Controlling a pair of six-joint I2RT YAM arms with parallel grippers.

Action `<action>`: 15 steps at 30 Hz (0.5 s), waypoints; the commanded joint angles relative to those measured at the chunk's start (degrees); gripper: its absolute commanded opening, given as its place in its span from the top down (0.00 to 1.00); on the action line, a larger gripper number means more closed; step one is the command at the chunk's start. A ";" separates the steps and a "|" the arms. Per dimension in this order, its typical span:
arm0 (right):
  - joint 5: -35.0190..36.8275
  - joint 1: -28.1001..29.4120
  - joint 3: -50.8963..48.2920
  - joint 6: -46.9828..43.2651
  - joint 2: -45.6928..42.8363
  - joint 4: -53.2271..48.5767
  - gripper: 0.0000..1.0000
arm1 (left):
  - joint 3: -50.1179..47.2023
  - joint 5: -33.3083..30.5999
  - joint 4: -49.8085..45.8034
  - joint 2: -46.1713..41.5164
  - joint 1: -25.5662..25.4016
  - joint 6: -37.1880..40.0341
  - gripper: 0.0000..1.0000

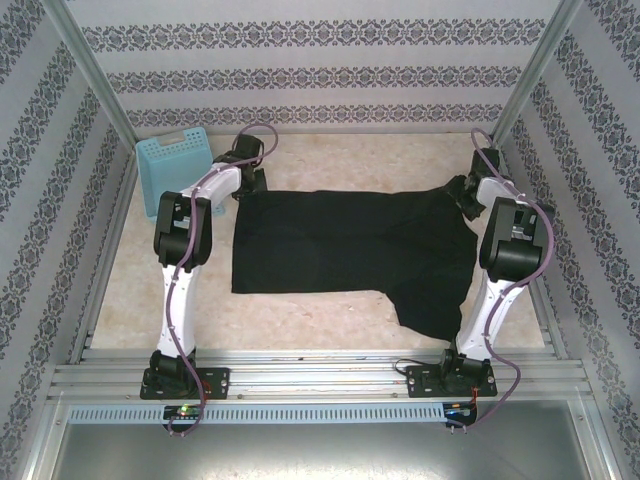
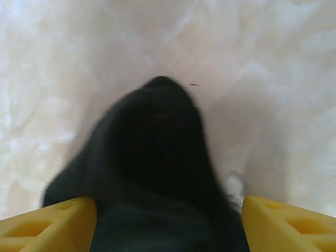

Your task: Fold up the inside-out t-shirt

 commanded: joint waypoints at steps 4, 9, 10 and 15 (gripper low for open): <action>2.91 -1.15 1.94 1.55 1.90 -3.35 0.27 | -1.48 0.27 -1.43 -5.12 3.00 -1.06 0.99; 0.96 -1.32 -0.17 1.06 -0.53 0.10 0.32 | -1.52 1.92 -1.18 -4.91 3.28 -1.50 0.99; 0.28 -1.18 -1.14 0.79 -1.66 1.56 0.32 | -1.52 2.24 -1.20 -4.80 3.24 -1.60 0.99; -1.24 0.50 -2.68 -2.79 -6.31 5.50 0.33 | -1.26 2.83 -1.29 -4.29 3.25 -1.76 0.99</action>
